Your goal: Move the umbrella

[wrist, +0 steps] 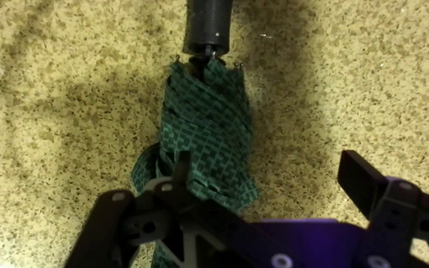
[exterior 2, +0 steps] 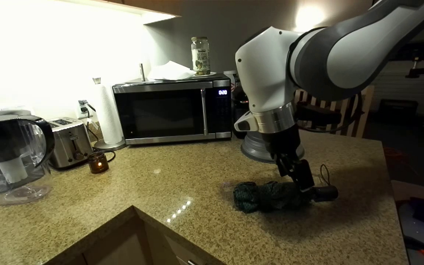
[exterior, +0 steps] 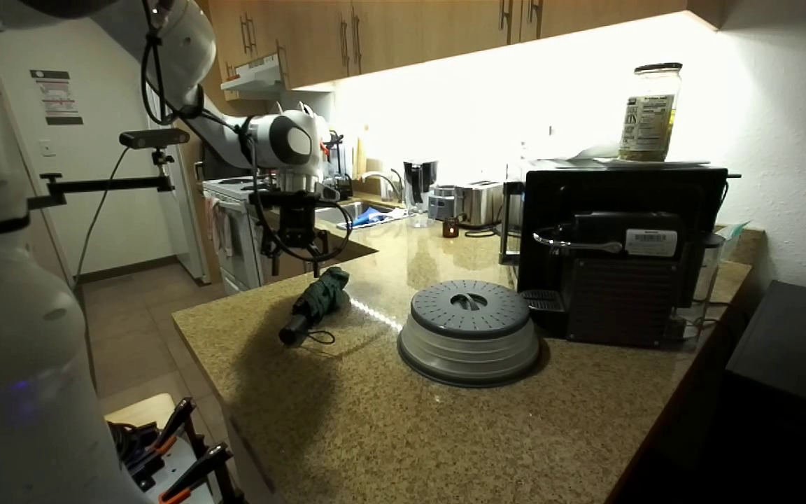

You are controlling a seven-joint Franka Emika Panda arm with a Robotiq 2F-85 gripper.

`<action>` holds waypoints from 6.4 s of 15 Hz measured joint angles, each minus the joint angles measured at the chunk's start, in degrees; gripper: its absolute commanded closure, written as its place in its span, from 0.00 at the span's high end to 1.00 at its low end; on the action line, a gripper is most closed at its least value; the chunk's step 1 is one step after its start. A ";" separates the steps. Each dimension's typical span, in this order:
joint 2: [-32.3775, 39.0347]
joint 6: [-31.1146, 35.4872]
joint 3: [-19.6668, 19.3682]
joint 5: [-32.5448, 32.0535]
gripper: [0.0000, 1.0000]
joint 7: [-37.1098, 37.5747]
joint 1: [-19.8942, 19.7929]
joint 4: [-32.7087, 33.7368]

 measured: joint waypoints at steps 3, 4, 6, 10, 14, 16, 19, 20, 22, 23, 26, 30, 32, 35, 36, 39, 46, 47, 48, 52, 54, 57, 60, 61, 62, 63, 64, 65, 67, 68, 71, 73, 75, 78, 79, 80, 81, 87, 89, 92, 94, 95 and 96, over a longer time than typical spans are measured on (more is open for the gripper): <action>0.50 4.28 -0.03 -0.34 1.00 0.00 -0.01 -0.36; 0.54 5.75 -0.05 -0.34 1.00 0.00 -0.02 -0.43; 0.53 8.44 -0.13 -0.68 1.00 0.01 -0.03 -0.65; 0.57 13.02 -1.31 -3.12 1.00 0.18 -0.46 -2.62; 1.03 16.29 -3.04 -5.26 1.00 0.18 -2.22 -5.58; 1.45 17.62 -3.55 -5.29 1.00 0.18 -2.85 -6.42; 2.31 17.91 -3.77 -4.98 1.00 0.19 -3.28 -6.50; 2.56 17.91 -3.76 -4.74 1.00 0.19 -3.29 -6.49; 2.92 17.89 -3.74 -4.42 0.73 0.31 -3.29 -6.47; 3.10 17.84 -3.74 -4.19 0.71 0.31 -3.29 -6.44; 3.71 17.42 -3.73 -2.60 0.56 0.55 -3.29 -6.28; 4.08 15.86 -3.71 -1.39 0.31 2.09 -3.29 -6.09; 4.08 14.59 -3.71 -1.23 0.25 3.01 -3.28 -5.63; 4.00 13.20 -3.67 -1.19 0.19 3.99 -3.27 -5.08; 3.98 12.75 -3.56 -1.19 0.19 4.11 -3.21 -4.93; 3.65 11.98 -2.25 -0.93 0.19 4.25 -2.75 -4.86; 0.67 9.72 2.88 4.84 0.19 3.99 0.57 -5.06; 0.15 9.52 3.29 5.69 0.19 3.84 0.92 -5.28; -0.45 9.30 3.68 6.55 0.19 3.60 1.13 -5.62; -2.32 8.43 4.33 9.40 0.19 1.84 1.70 -7.36; -2.97 8.38 4.51 10.57 0.19 0.62 1.89 -8.40; -3.63 8.38 4.81 11.80 0.19 -1.21 2.56 -9.59; -4.15 8.45 5.45 11.95 0.19 -2.03 3.40 -10.21; -4.34 8.51 5.61 11.95 0.19 -2.03 3.73 -10.33; -4.61 8.67 5.82 11.74 0.19 -2.03 3.98 -10.48; -4.92 8.86 5.97 11.59 0.19 -2.03 4.22 -10.66; -5.25 8.95 6.04 11.53 0.19 -2.03 4.50 -10.82; -5.57 8.97 6.19 11.52 0.19 -2.03 4.69 -10.95; -6.09 8.98 6.49 11.49 0.19 -2.03 5.09 -11.19; -6.34 9.05 6.66 11.47 0.19 -2.03 5.34 -11.43; -6.78 9.88 7.13 11.33 0.19 -2.03 6.03 -12.53; -6.79 11.32 7.32 10.90 0.19 -2.03 6.28 -13.62; -6.79 13.04 7.40 10.23 0.19 -2.03 6.38 -14.81; -6.75 15.47 7.40 8.67 0.19 -2.03 6.39 -16.04; -6.75 15.99 7.40 8.36 0.19 -2.03 6.39 -16.26; -6.71 16.35 7.42 8.28 0.19 -2.03 6.42 -16.41; -6.66 16.59 7.45 8.27 0.19 -2.03 6.48 -16.53; -6.52 16.87 7.60 8.27 0.19 -2.03 6.74 -16.59; -6.50 16.90 7.60 8.28 0.19 -2.03 6.74 -16.59; -6.48 17.02 7.60 8.28 0.19 -2.03 6.74 -16.59; -6.48 17.06 7.60 8.28 0.44 -2.02 6.74 -16.59; -6.45 17.05 7.59 8.28 0.44 -2.02 6.74 -16.59; -6.37 17.05 7.59 8.28 0.44 -2.02 6.74 -16.59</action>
